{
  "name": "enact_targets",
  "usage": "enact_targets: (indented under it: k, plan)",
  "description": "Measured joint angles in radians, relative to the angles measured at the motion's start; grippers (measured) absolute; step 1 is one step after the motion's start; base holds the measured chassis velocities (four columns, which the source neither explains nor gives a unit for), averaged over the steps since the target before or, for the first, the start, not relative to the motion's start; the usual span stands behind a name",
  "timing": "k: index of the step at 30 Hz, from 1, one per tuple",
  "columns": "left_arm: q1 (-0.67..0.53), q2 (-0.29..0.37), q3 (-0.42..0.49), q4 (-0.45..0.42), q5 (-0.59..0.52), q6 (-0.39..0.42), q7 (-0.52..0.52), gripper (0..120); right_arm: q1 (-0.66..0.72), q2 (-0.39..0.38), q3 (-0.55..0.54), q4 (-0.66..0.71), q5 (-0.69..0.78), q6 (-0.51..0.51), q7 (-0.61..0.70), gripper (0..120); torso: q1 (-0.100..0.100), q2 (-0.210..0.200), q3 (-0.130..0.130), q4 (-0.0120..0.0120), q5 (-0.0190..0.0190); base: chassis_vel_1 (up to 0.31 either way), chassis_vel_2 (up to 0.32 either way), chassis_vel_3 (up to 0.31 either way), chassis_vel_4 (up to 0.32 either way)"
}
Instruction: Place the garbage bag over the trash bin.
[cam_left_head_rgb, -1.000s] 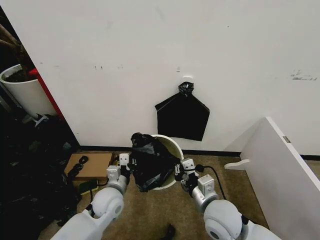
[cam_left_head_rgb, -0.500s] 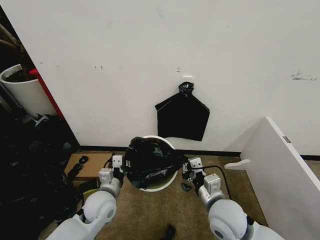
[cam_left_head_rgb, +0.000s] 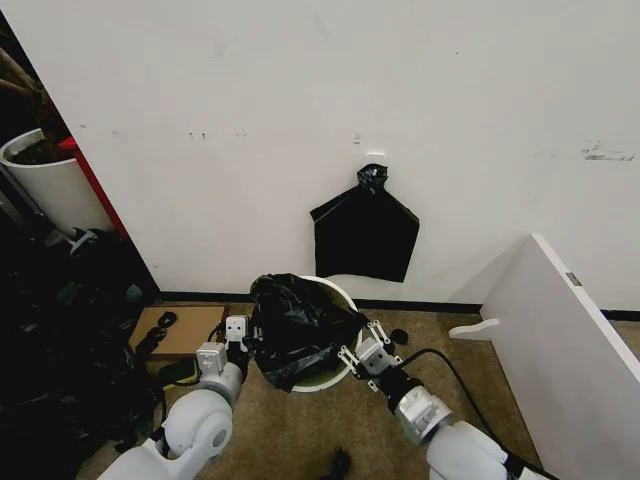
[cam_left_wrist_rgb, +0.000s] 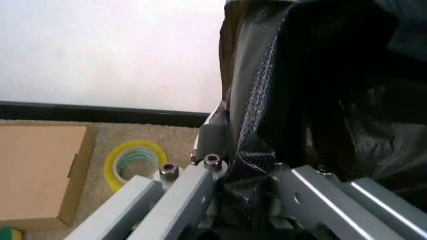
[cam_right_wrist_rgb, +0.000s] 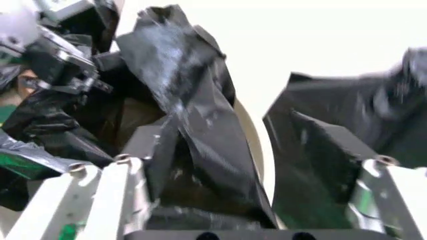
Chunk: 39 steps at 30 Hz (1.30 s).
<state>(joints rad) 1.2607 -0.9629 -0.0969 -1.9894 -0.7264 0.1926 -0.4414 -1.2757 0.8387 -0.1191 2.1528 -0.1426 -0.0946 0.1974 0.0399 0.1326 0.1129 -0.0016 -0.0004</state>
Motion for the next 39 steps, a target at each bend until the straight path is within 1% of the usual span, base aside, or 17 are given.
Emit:
enact_targets:
  k: [2,3,5,8,10,15,18,20,23,26,27,29,31,32,34,35,39]
  plan:
    - [0.002,0.0,0.002,-0.003,0.0,0.003,0.0,0,0.008,0.004,-0.01,-0.008,-0.032,0.005,-0.012,76,0.0,0.0,0.0,-0.0001,-0.0001,0.0,0.0,0.0,0.0]
    - [0.002,0.0,0.002,-0.003,0.0,0.003,0.0,0,0.008,0.004,-0.01,-0.008,-0.032,0.005,-0.012,76,0.0,0.0,0.0,-0.0001,-0.0001,0.0,0.0,0.0,0.0]
    - [0.003,0.0,0.006,-0.005,0.001,0.005,-0.001,0,0.026,0.012,-0.025,-0.016,-0.057,0.006,-0.021,86,0.0,0.0,0.0,0.0,0.0,0.0,0.0,0.0,0.0]
    - [0.004,-0.002,0.011,-0.007,0.003,0.009,-0.001,0,0.052,0.021,-0.046,-0.026,-0.08,0.005,-0.036,97,0.0,0.0,0.0,0.0001,-0.0001,0.0,0.0,0.0,0.0]
    - [0.005,-0.003,0.015,-0.008,0.005,0.012,-0.001,0,0.069,0.028,-0.062,-0.036,-0.091,0.003,-0.043,100,0.0,0.0,0.0,0.0,-0.0001,0.0,0.0,0.0,0.0]
    - [0.009,-0.005,0.02,-0.008,0.009,0.014,-0.001,0,0.099,0.045,-0.085,-0.064,-0.116,0.007,-0.047,100,0.0,0.0,0.0,0.0,-0.0001,0.0,0.0,0.0,0.0]
    - [0.012,-0.003,0.022,-0.009,0.012,0.016,-0.001,0,0.117,0.063,-0.1,-0.08,-0.133,0.017,-0.052,88,0.0,0.0,0.0,0.0,0.0,0.0,0.0,0.0,0.0]
    - [0.012,-0.002,0.022,-0.01,0.013,0.016,-0.001,0,0.121,0.066,-0.104,-0.082,-0.133,0.018,-0.057,86,0.0,0.0,0.0,0.0,0.0,0.0,0.0,0.0,0.0]
    - [0.014,-0.002,0.024,-0.01,0.02,0.017,0.001,0,0.139,0.077,-0.127,-0.088,-0.118,0.015,-0.069,72,0.0,0.0,0.0,0.0,-0.0001,0.0,0.0,0.0,0.0]
    - [0.019,-0.002,0.025,-0.01,0.024,0.017,0.002,0,0.156,0.086,-0.143,-0.096,-0.121,0.018,-0.072,62,0.0,0.0,0.0,0.0001,-0.0001,0.0,0.0,0.0,0.0]
    - [0.019,-0.002,0.025,-0.01,0.024,0.017,0.002,0,0.156,0.086,-0.143,-0.096,-0.121,0.018,-0.072,62,0.0,0.0,0.0,0.0001,-0.0001,0.0,0.0,0.0,0.0]
    - [0.022,-0.003,0.025,-0.01,0.027,0.017,0.003,0,0.164,0.089,-0.149,-0.1,-0.121,0.017,-0.072,55,0.0,0.0,0.0,0.0001,-0.0002,0.0,0.0,0.0,0.0]
    - [0.027,-0.003,0.025,-0.013,0.029,0.017,0.005,0,0.174,0.091,-0.154,-0.107,-0.121,0.015,-0.07,43,0.0,0.0,0.0,0.0001,-0.0001,0.0,0.0,0.0,0.0]
    - [0.03,-0.003,0.025,-0.014,0.03,0.017,0.006,0,0.177,0.092,-0.156,-0.111,-0.121,0.013,-0.068,42,0.0,0.0,0.0,0.0001,-0.0001,0.0,0.0,0.0,0.0]
    - [0.033,-0.002,0.024,-0.014,0.033,0.017,0.006,0,0.181,0.09,-0.157,-0.118,-0.121,0.009,-0.065,30,0.0,0.0,0.0,0.0001,-0.0001,0.0,0.0,0.0,0.0]
    - [0.033,-0.002,0.024,-0.014,0.033,0.017,0.006,0,0.181,0.09,-0.157,-0.118,-0.121,0.009,-0.065,30,0.0,0.0,0.0,0.0001,-0.0001,0.0,0.0,0.0,0.0]
    - [0.034,-0.001,0.02,-0.016,0.034,0.016,0.007,0,0.179,0.079,-0.153,-0.12,-0.12,0.007,-0.064,14,0.0,0.0,0.0,0.0,-0.0001,0.0,0.0,0.0,0.0]
